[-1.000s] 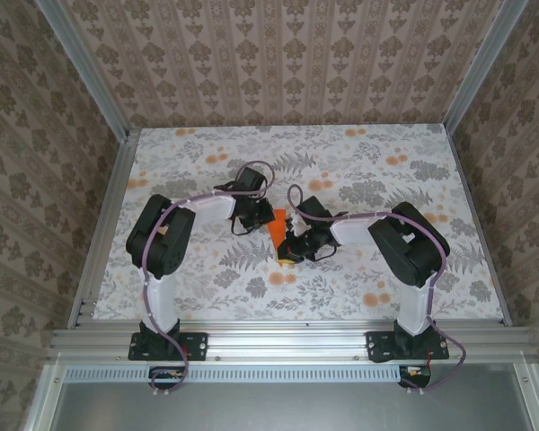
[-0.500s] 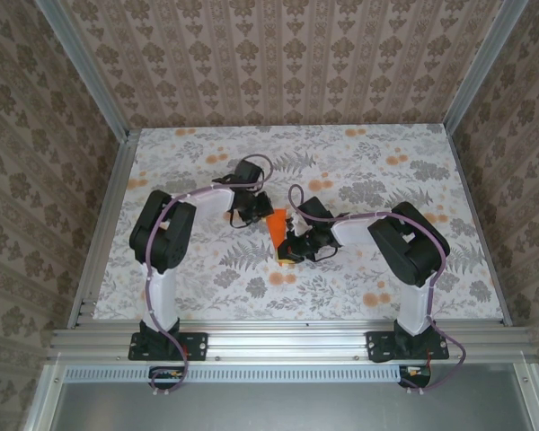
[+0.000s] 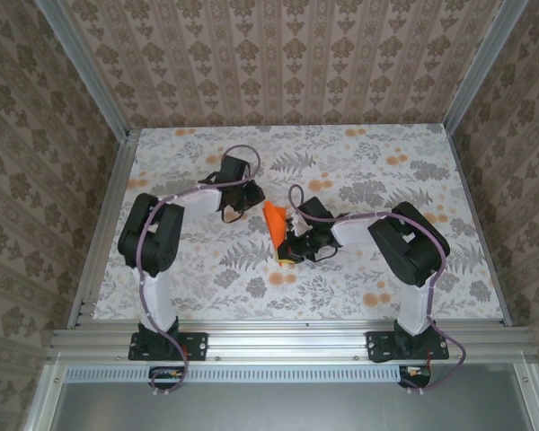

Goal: Fold a paper plane with a square sheet of paper (pick it up from the middle)
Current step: Fold the wing for the fifth time at the center of the table.

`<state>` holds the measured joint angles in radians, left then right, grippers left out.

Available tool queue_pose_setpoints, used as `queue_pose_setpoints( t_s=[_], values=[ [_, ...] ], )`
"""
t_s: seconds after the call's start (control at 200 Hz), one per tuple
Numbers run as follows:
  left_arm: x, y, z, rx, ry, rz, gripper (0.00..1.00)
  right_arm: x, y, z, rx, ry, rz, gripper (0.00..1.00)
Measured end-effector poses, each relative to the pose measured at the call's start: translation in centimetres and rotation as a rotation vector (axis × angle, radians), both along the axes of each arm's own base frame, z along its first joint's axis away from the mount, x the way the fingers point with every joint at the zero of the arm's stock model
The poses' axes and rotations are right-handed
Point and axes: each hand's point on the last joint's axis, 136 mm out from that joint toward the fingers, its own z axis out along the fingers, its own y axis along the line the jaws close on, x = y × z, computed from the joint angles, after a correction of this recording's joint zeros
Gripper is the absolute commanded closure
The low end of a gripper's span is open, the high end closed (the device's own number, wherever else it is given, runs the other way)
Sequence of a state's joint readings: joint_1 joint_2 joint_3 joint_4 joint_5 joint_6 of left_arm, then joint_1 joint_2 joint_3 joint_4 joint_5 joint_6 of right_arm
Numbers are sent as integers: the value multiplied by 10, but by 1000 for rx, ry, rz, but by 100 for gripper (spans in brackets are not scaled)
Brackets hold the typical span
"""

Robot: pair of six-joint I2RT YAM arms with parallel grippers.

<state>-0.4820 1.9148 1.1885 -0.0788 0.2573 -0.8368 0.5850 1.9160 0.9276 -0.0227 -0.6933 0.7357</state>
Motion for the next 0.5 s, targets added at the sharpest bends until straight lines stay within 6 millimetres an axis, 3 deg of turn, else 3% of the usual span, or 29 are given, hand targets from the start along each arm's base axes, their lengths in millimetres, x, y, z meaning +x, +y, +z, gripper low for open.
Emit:
queue_pose_setpoints(
  t_s=[0.245, 0.5],
  values=[
    [-45, -7, 29, -69, -92, -64, 87, 0, 0, 0, 4, 6, 1, 97],
    [-93, -37, 6, -91, -31, -166, 91, 0, 0, 0, 10, 13, 1, 98]
  ],
)
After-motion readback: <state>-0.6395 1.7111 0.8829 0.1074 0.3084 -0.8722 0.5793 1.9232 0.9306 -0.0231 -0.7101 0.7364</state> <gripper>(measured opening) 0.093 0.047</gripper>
